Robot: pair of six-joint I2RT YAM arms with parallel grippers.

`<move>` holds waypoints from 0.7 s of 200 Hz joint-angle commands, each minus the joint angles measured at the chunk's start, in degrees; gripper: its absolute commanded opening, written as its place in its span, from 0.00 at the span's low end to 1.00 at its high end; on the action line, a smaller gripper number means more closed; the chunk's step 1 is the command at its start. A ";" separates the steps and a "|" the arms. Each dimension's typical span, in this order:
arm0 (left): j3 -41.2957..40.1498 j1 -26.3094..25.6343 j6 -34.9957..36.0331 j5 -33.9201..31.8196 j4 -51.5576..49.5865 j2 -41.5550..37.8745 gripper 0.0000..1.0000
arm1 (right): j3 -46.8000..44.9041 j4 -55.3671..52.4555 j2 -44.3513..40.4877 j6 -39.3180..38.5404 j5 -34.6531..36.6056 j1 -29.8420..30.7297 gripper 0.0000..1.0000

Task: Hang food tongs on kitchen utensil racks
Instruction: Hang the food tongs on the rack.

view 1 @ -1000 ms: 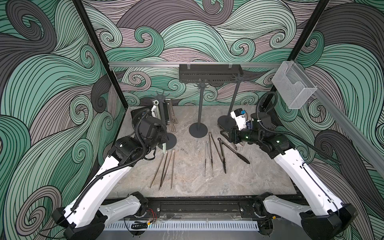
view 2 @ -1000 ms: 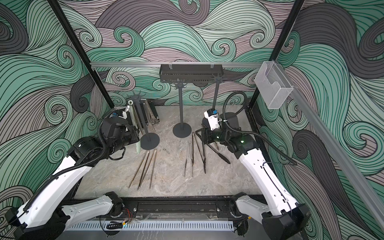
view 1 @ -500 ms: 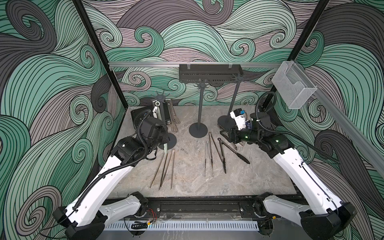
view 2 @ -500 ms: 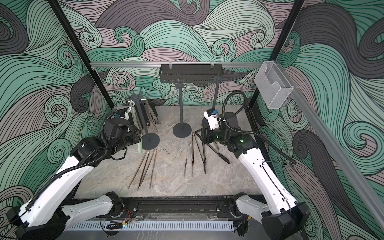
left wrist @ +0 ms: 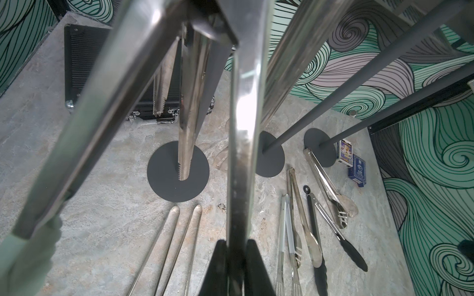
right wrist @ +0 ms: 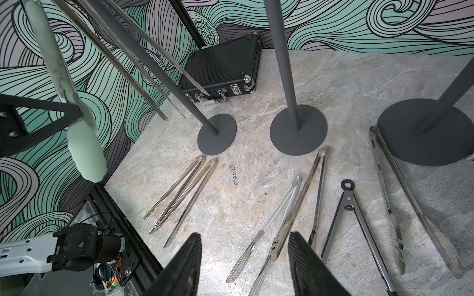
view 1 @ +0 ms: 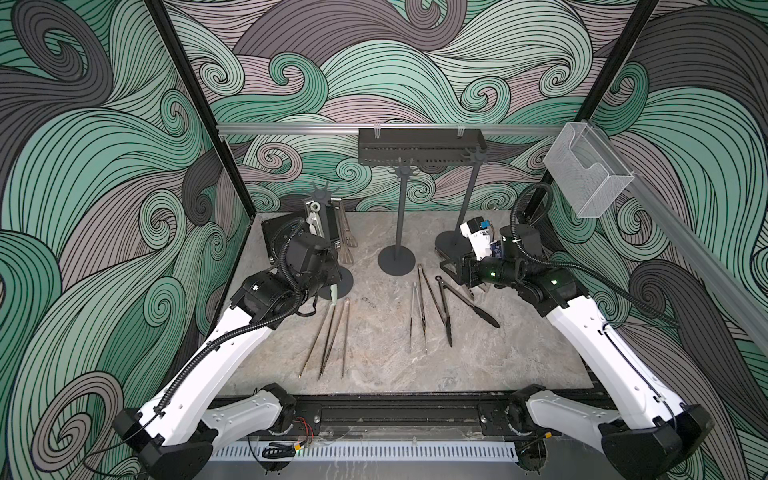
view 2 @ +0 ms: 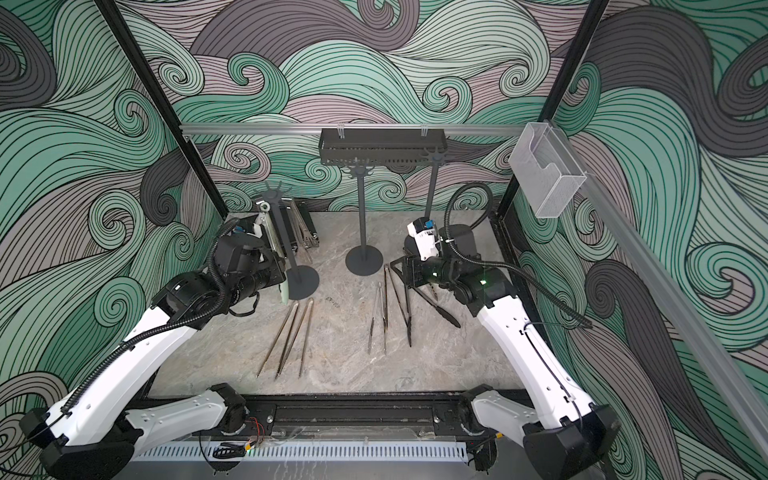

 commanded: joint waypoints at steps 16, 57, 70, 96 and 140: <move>-0.38 1.48 1.50 1.49 2.50 1.19 0.20 | 0.01 0.30 -0.08 0.15 -0.33 0.07 0.56; -0.88 2.35 1.60 3.02 3.69 2.45 0.20 | 0.09 0.23 -0.13 0.04 -0.26 0.07 0.56; -0.84 2.53 1.67 3.16 3.82 2.49 0.20 | 0.09 0.23 -0.09 0.06 -0.26 -0.03 0.56; -0.43 2.97 2.10 3.22 3.54 2.46 0.21 | 0.23 0.26 0.05 0.22 -0.26 -0.11 0.56; 1.28 3.26 2.73 3.96 1.78 2.36 0.39 | 0.19 0.30 0.61 0.30 -0.26 -0.89 0.56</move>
